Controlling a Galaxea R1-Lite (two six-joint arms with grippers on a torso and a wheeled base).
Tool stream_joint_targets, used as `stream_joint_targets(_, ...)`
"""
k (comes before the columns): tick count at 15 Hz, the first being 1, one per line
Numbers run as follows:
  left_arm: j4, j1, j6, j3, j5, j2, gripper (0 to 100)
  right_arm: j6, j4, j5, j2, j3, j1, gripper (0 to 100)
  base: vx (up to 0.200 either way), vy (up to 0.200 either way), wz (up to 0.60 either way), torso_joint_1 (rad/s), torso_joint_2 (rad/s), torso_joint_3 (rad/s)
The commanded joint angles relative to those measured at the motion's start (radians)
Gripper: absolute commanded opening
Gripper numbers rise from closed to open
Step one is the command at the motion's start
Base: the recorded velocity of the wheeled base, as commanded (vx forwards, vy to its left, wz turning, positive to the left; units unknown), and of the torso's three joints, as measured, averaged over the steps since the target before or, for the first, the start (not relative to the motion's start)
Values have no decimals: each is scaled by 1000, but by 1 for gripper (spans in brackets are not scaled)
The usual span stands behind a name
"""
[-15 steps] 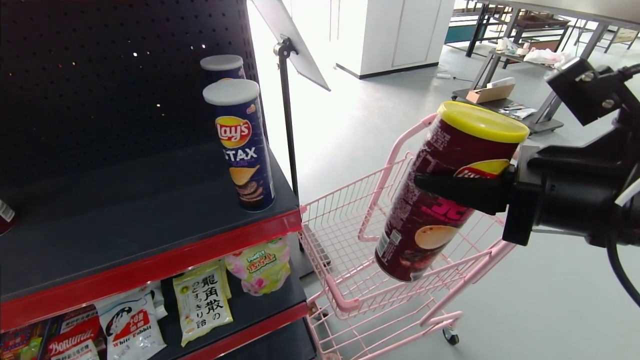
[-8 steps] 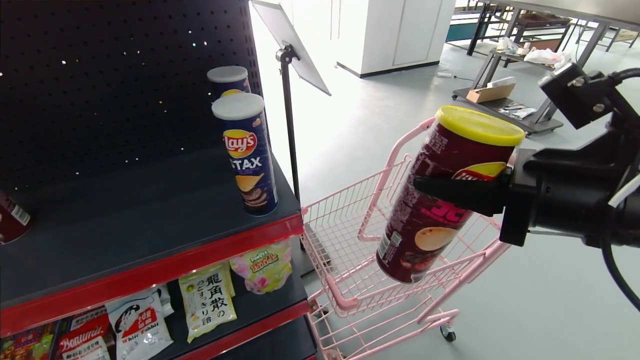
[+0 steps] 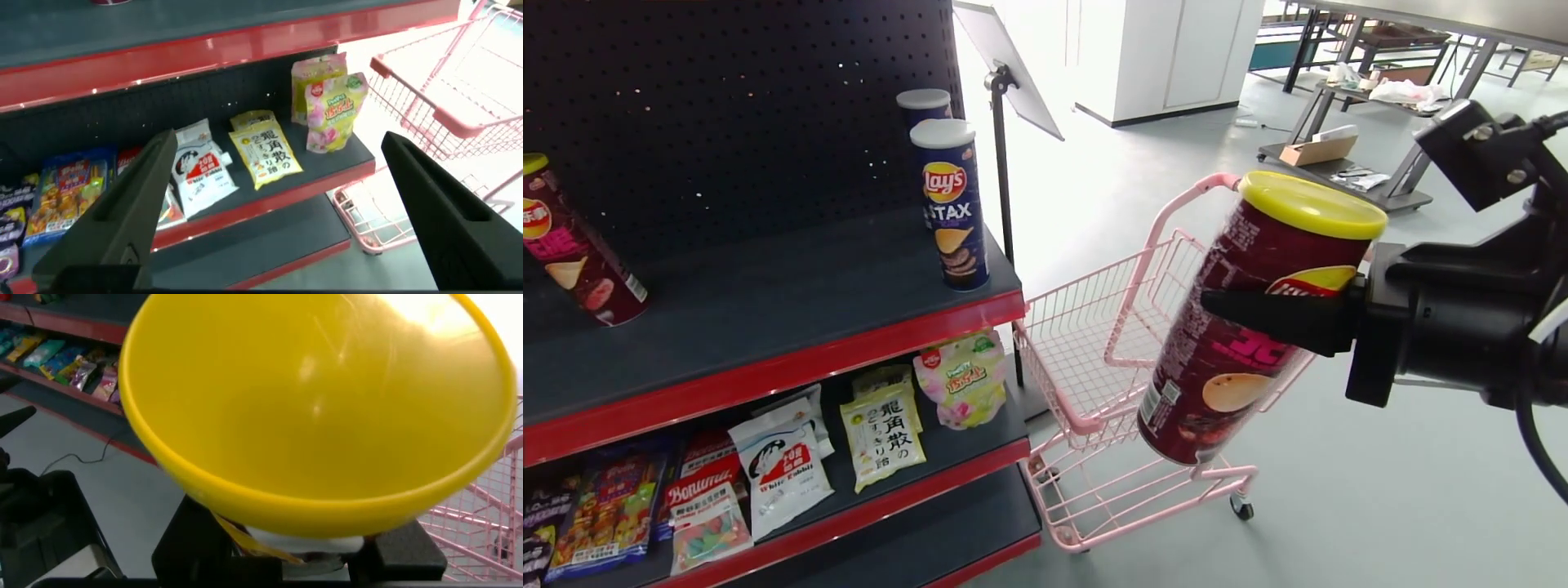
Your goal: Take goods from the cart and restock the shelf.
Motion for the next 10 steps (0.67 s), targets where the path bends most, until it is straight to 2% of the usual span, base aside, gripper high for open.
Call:
stream_joint_targets(1, 0, 0, 0, 0, 0, 1, 100, -1, 0, 1, 1, 1, 1, 0, 0, 0, 0, 0, 0, 0)
stream_joint_targets(5, 0, 0, 0, 0, 0, 1, 100, -1, 0, -2, 5, 5, 1, 0, 0, 0, 0, 0, 0, 0)
stream_joint_targets(10, 0, 0, 0, 0, 0, 1, 100, -1, 0, -4, 4, 20, 1, 0, 0, 0, 600, 5, 1, 2)
